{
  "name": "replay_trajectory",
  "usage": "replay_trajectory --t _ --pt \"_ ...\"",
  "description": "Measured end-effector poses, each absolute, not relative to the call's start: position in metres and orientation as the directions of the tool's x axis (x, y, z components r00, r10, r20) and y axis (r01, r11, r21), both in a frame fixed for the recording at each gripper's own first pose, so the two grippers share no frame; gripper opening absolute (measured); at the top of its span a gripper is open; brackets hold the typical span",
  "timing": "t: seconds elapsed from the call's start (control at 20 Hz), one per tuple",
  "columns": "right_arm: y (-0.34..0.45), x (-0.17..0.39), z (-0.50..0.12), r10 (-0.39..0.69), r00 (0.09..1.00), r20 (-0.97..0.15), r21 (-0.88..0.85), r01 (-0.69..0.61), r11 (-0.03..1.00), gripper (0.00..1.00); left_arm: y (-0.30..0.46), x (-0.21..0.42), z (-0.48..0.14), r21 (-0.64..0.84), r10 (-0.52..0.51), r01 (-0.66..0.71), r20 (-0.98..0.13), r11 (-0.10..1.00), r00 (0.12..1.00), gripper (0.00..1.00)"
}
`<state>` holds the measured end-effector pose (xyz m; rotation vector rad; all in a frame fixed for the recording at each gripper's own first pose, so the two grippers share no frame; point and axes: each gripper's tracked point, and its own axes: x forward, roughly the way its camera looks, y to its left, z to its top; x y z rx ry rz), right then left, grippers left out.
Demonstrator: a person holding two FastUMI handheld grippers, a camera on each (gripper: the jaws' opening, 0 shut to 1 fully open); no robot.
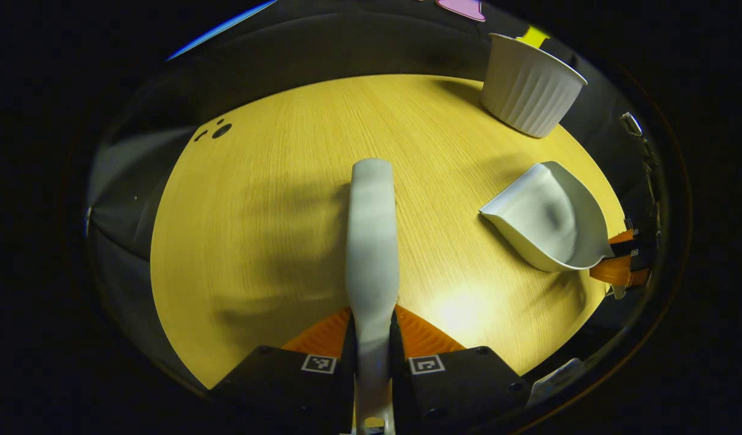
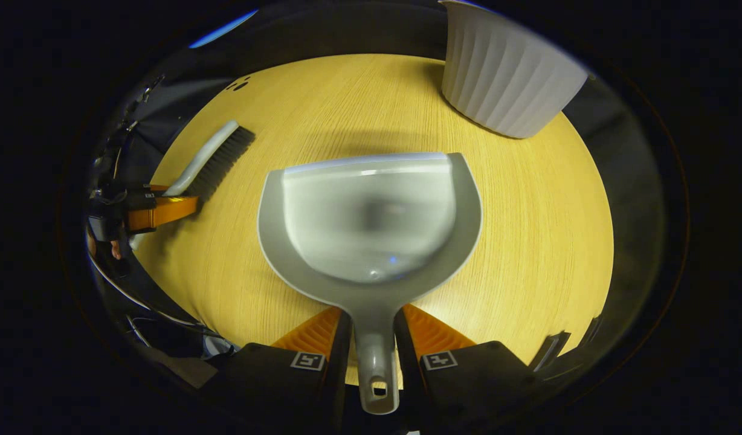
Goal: Pick up the small broom and dustpan from the desktop, sweep the trash into the dustpan with the broom, and then empty the trash into the garbage bin.
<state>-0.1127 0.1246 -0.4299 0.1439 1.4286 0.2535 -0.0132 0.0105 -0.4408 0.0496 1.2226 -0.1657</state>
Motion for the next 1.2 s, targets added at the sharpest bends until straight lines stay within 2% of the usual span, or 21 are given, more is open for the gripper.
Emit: replay_trajectory --t 0.2,0.25,0.3,0.45,0.5,0.55,0.75,0.85,0.9,1.2 --pt "0.118 -0.116 -0.415 0.27 0.117 -0.956 0.26 -0.095 0.961 0.44 0.013 -0.014 -0.432 -0.03 -0.087 0.169 -0.935 0.985 0.343 0.3" --pt "0.117 -0.117 -0.409 0.276 0.122 -0.953 0.264 -0.101 0.959 0.39 0.013 -0.016 -0.427 -0.023 -0.083 0.174 -0.933 0.984 0.349 0.32" --pt "0.115 -0.116 -0.402 0.284 0.133 -0.95 0.271 -0.106 0.957 0.44 0.013 -0.017 -0.421 -0.017 -0.081 0.178 -0.931 0.984 0.355 0.33" --pt "0.111 -0.107 -0.376 0.319 0.192 -0.928 0.301 -0.113 0.947 0.44 0.015 -0.02 -0.401 0.002 -0.071 0.189 -0.923 0.982 0.379 0.33" --pt "0.111 -0.102 -0.365 0.334 0.225 -0.915 0.316 -0.113 0.942 0.49 0.016 -0.02 -0.393 0.012 -0.066 0.193 -0.917 0.981 0.393 0.35" --pt "0.11 -0.097 -0.354 0.348 0.259 -0.901 0.329 -0.113 0.937 0.45 0.016 -0.019 -0.383 0.02 -0.064 0.196 -0.909 0.98 0.412 0.35" --pt "0.103 -0.073 -0.311 0.382 0.398 -0.834 0.356 -0.141 0.924 0.44 0.006 -0.01 -0.335 0.023 -0.07 0.174 -0.857 0.985 0.511 0.3" --pt "0.095 -0.058 -0.292 0.38 0.459 -0.803 0.345 -0.162 0.924 0.44 -0.001 -0.002 -0.303 0.021 -0.063 0.136 -0.811 0.99 0.582 0.33" --pt "0.09 -0.051 -0.282 0.379 0.492 -0.784 0.338 -0.173 0.925 0.44 -0.004 0.005 -0.286 0.02 -0.054 0.11 -0.781 0.994 0.622 0.3" --pt "0.077 -0.01 -0.22 0.414 0.675 -0.611 0.327 -0.262 0.908 0.43 -0.029 0.031 -0.184 -0.018 -0.008 -0.002 -0.541 1.0 0.841 0.32"
